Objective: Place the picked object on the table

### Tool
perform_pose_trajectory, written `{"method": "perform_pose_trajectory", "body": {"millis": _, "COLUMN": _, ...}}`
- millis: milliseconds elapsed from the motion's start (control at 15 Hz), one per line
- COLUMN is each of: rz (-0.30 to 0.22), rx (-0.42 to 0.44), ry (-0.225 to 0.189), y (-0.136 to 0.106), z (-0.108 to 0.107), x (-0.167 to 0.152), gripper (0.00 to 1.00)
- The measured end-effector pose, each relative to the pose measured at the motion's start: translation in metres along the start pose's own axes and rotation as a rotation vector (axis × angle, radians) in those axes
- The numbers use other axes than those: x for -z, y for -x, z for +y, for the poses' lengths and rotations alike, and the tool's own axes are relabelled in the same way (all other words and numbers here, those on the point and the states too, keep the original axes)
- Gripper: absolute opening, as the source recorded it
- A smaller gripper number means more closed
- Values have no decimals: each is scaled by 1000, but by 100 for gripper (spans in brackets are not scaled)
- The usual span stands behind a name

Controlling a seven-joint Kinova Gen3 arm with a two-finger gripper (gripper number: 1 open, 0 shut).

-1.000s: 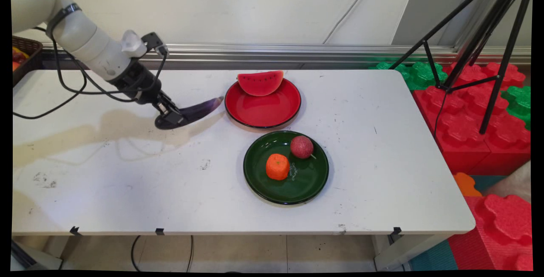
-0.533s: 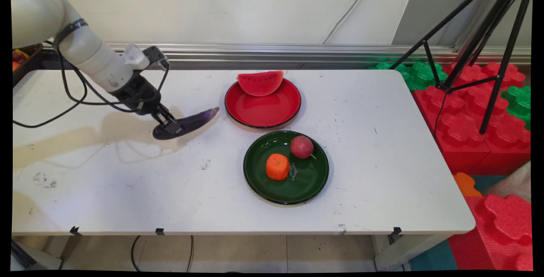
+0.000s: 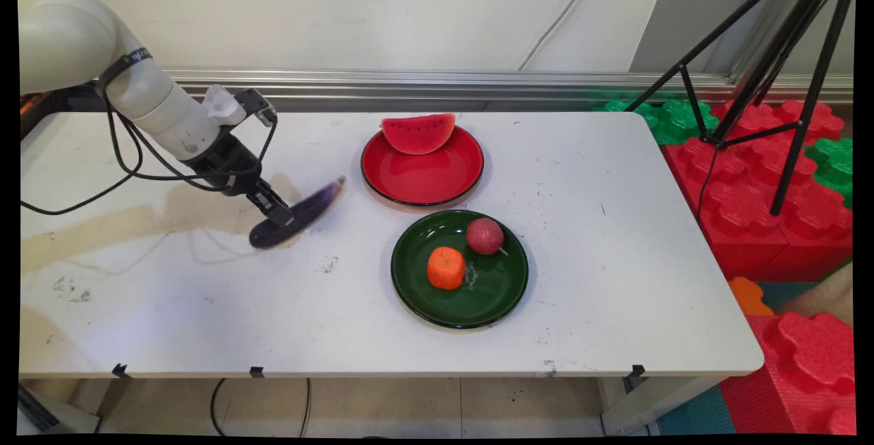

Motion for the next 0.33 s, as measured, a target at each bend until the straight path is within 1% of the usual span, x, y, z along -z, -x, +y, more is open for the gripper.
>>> {"method": "perform_pose_trajectory", "body": {"millis": 333, "rz": -1, "rx": 5, "ry": 2, "y": 3, "z": -1, "x": -2, "gripper": 100}}
